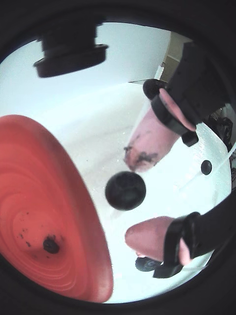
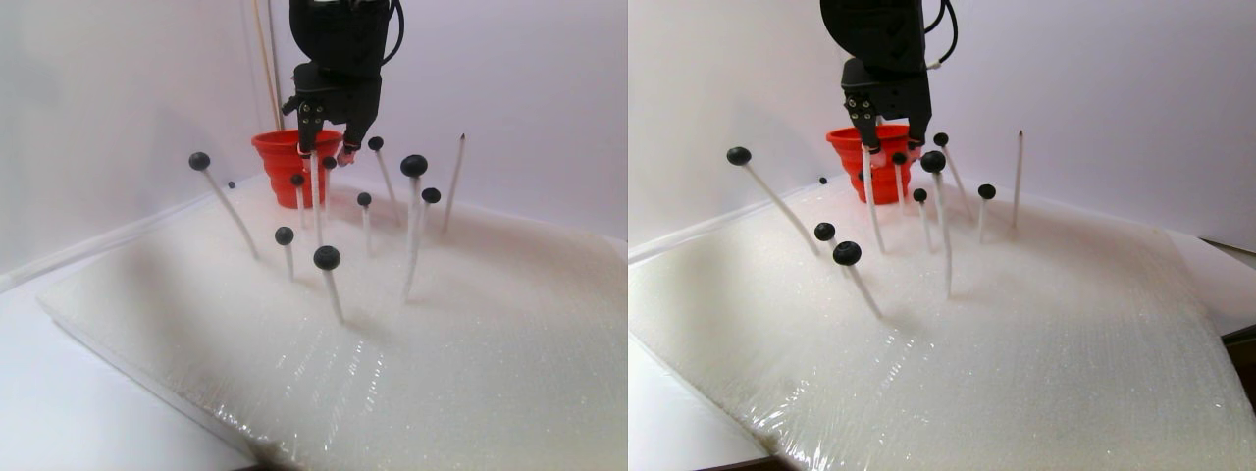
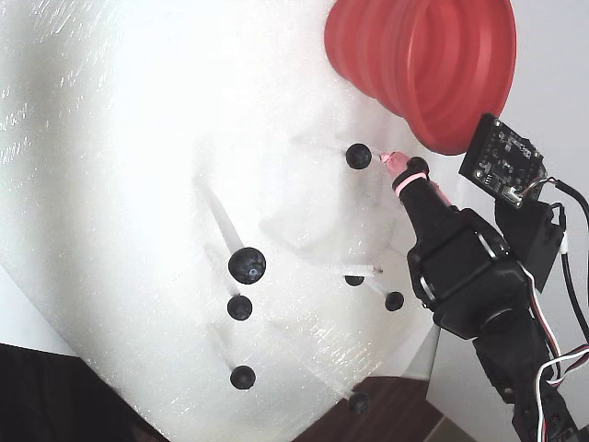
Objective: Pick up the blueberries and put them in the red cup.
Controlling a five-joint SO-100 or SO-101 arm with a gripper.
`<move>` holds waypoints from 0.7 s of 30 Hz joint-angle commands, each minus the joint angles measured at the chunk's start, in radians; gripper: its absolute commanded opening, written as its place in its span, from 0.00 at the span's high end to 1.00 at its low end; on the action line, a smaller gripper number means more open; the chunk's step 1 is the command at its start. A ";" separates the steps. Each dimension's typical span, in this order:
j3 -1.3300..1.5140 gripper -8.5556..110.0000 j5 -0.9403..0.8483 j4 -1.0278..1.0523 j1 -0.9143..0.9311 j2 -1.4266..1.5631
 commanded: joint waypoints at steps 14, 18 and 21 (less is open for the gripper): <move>-0.107 0.76 -0.011 -0.041 0.011 -0.009; -0.118 0.76 -0.011 -0.046 0.014 -0.021; -0.115 0.76 -0.008 -0.051 0.014 -0.026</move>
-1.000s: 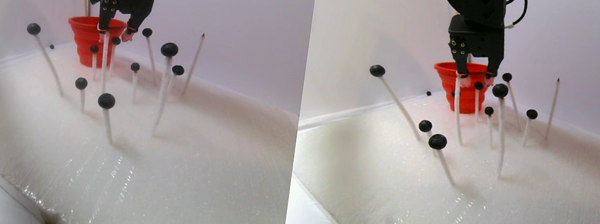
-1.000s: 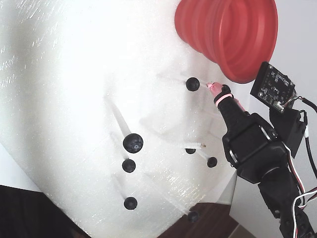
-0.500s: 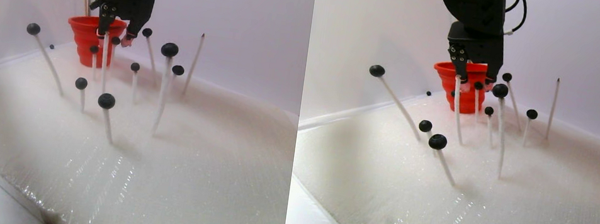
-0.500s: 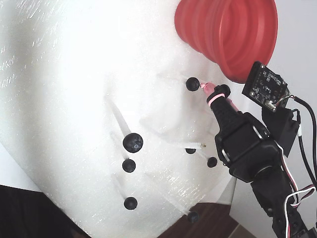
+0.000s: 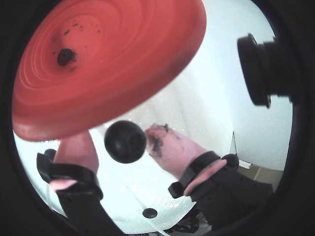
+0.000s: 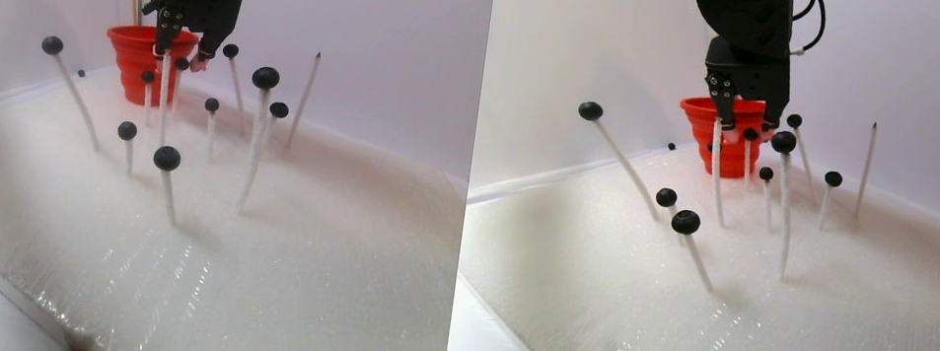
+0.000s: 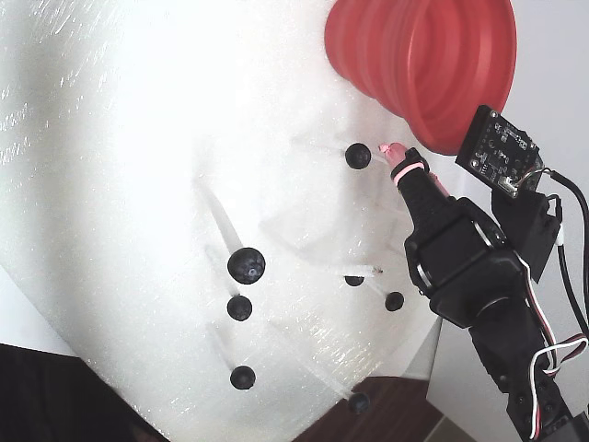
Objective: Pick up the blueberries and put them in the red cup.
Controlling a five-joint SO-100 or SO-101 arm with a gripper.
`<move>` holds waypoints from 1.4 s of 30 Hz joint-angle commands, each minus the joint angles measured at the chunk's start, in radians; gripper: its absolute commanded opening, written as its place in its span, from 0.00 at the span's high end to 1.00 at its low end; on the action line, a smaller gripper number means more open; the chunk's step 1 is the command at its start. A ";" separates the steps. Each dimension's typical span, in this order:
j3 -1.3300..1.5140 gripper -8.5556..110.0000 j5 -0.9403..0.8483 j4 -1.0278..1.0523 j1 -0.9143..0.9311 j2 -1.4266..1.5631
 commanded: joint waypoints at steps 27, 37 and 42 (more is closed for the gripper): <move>-0.037 0.81 0.002 -0.057 0.009 0.032; -0.005 0.81 -0.006 -0.035 0.002 0.081; 0.011 0.82 -0.003 -0.009 -0.002 0.120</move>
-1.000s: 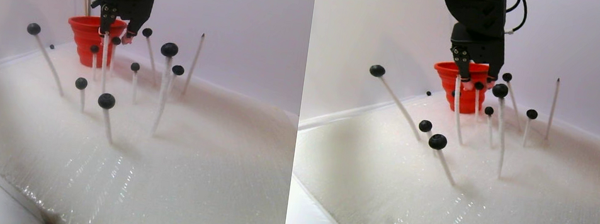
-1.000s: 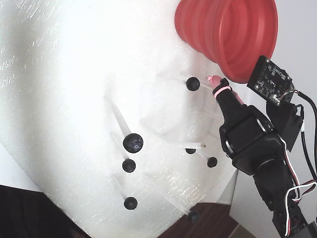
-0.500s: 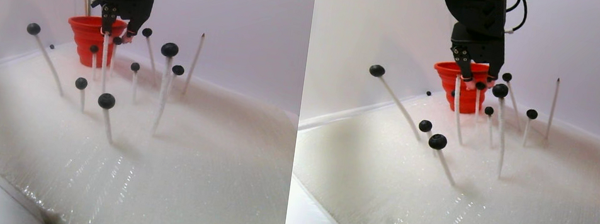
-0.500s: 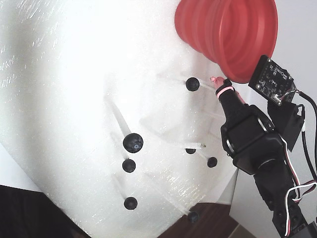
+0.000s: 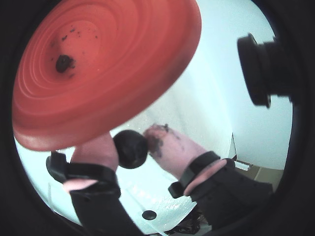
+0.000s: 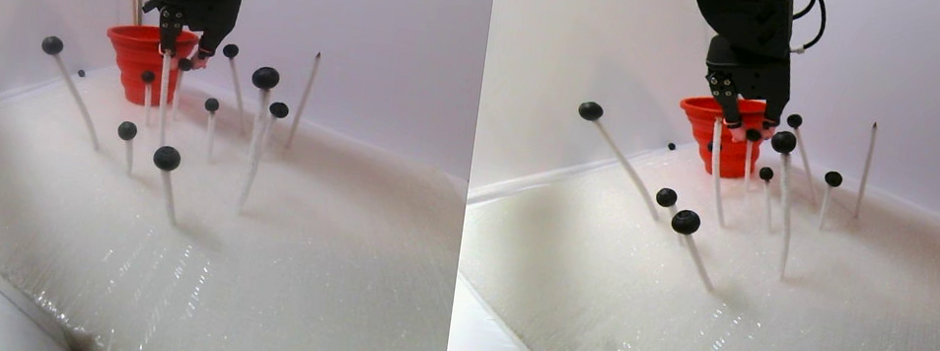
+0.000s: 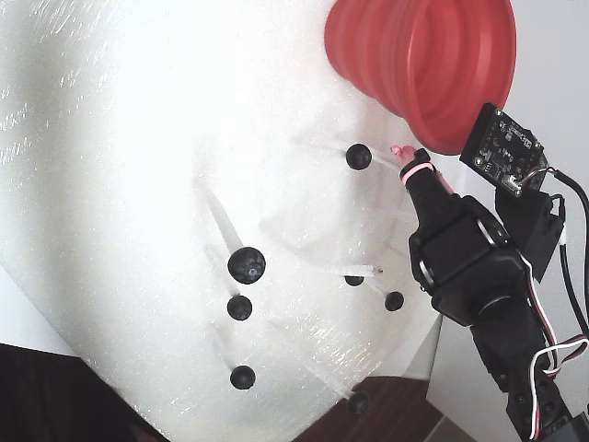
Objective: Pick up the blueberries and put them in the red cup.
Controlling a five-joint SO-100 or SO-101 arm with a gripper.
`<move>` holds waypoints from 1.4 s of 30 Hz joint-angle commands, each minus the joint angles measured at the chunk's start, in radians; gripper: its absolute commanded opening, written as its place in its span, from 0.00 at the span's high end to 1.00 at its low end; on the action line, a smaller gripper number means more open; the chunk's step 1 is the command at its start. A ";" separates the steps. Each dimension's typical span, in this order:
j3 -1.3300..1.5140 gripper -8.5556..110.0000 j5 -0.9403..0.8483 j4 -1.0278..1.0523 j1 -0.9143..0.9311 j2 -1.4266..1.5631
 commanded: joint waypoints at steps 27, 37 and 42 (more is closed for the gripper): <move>0.071 0.82 -0.008 0.120 -0.032 0.301; 0.091 0.82 -0.017 0.172 -0.048 0.370; 0.094 0.82 -0.017 0.195 -0.055 0.402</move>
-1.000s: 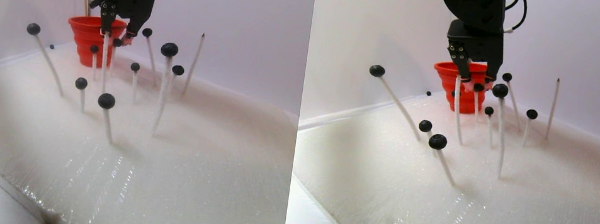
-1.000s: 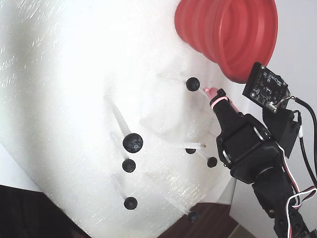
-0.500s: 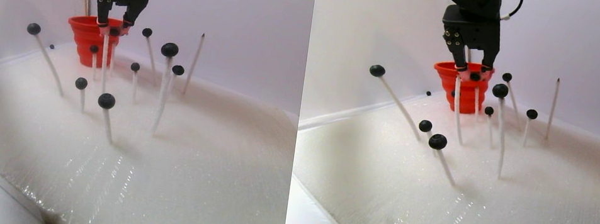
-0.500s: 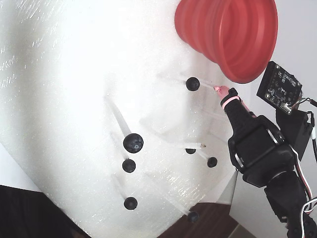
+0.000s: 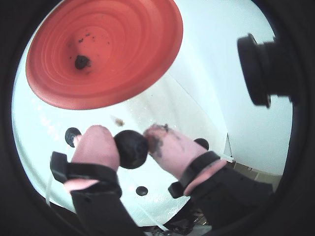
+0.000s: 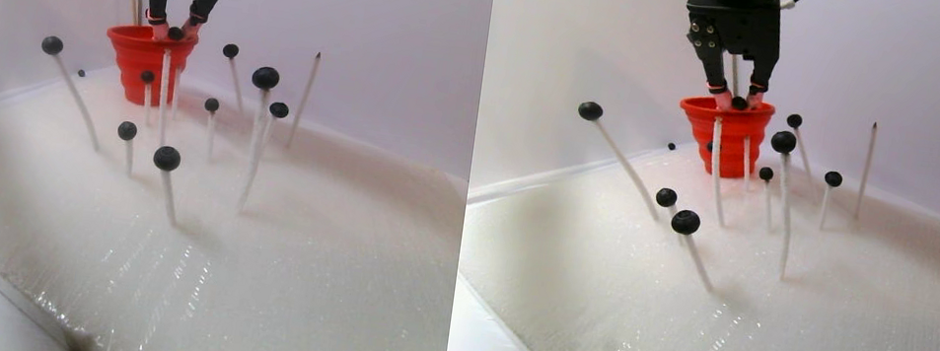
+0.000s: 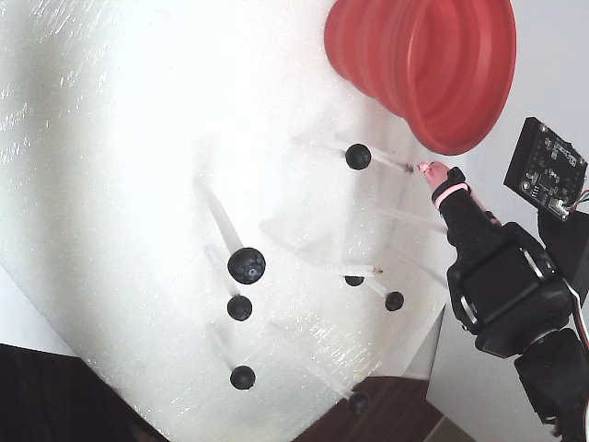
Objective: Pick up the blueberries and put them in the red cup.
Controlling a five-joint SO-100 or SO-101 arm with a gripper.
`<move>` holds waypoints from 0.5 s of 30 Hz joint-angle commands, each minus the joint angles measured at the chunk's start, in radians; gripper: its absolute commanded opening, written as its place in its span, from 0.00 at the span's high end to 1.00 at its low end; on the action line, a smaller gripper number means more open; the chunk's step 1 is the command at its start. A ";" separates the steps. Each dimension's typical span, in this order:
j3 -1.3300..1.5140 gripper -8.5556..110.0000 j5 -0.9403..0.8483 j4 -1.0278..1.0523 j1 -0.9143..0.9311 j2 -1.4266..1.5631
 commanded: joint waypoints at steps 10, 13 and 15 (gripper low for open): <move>-0.057 0.82 0.003 -0.002 -0.026 0.114; -0.072 0.82 0.002 -0.015 -0.028 0.094; -0.074 0.82 0.003 -0.018 -0.034 0.092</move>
